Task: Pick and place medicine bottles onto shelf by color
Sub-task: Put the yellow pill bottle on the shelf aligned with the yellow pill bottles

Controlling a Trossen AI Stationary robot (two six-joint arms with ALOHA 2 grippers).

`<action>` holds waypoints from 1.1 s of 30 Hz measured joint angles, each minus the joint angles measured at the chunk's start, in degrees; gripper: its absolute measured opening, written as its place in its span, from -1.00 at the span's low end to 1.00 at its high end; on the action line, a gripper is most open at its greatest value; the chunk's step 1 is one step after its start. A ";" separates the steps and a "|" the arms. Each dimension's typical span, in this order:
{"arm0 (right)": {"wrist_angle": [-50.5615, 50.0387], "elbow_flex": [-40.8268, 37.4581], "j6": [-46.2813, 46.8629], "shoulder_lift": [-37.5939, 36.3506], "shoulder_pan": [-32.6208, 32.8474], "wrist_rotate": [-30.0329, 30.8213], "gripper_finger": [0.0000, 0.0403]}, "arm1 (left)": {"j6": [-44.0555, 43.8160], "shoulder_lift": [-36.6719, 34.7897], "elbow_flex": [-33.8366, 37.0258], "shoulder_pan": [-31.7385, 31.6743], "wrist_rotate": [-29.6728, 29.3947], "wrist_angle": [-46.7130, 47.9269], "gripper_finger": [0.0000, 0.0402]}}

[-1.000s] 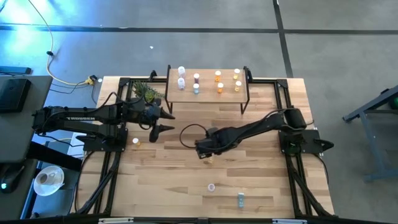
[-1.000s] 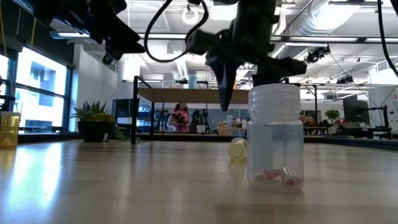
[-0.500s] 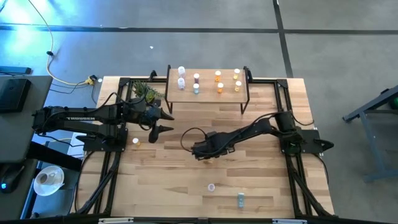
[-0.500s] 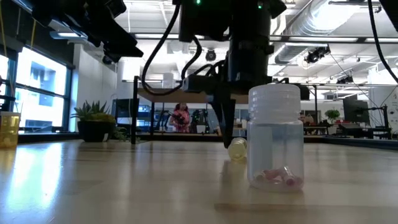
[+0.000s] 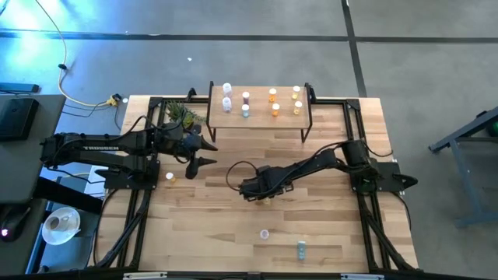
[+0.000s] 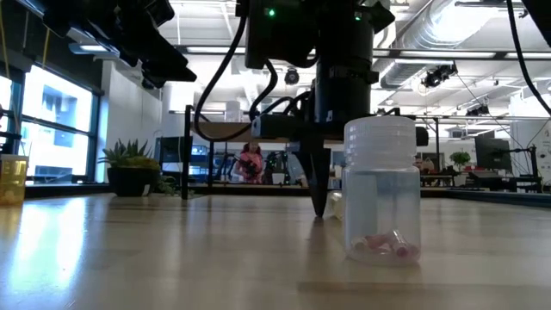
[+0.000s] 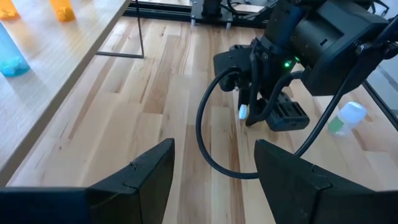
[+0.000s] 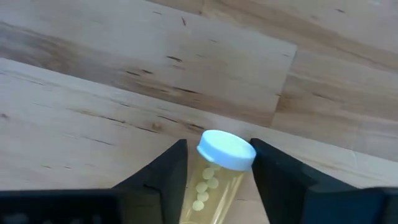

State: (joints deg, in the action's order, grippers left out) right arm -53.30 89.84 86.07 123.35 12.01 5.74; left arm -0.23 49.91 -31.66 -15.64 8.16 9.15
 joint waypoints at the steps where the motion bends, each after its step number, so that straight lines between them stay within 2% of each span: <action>1: 0.01 0.00 -0.28 0.00 0.00 0.01 -0.24 | 0.00 0.00 0.00 0.00 0.00 0.04 0.05; 6: 0.00 0.00 -2.58 0.00 0.00 0.22 -0.43 | -0.02 0.00 0.00 0.00 0.00 0.06 0.05; 13: -0.13 0.72 -7.99 0.10 0.14 2.50 -0.48 | -0.04 0.00 0.00 0.00 0.00 0.05 0.05; 22: -3.62 10.29 -20.32 0.09 0.44 12.98 -0.49 | -0.19 0.00 0.00 0.00 0.00 0.04 0.05; 27: -12.15 17.31 -24.58 0.04 0.70 21.65 -0.49 | -1.07 0.00 0.00 -0.02 0.02 0.04 0.05; 33: -22.05 23.60 -25.10 -0.02 1.69 30.37 -0.49 | -1.15 0.00 -0.02 -0.02 0.02 0.04 0.05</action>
State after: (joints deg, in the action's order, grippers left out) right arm -75.35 113.44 60.97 123.33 13.70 36.11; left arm -1.38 49.91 -31.68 -15.66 8.19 9.19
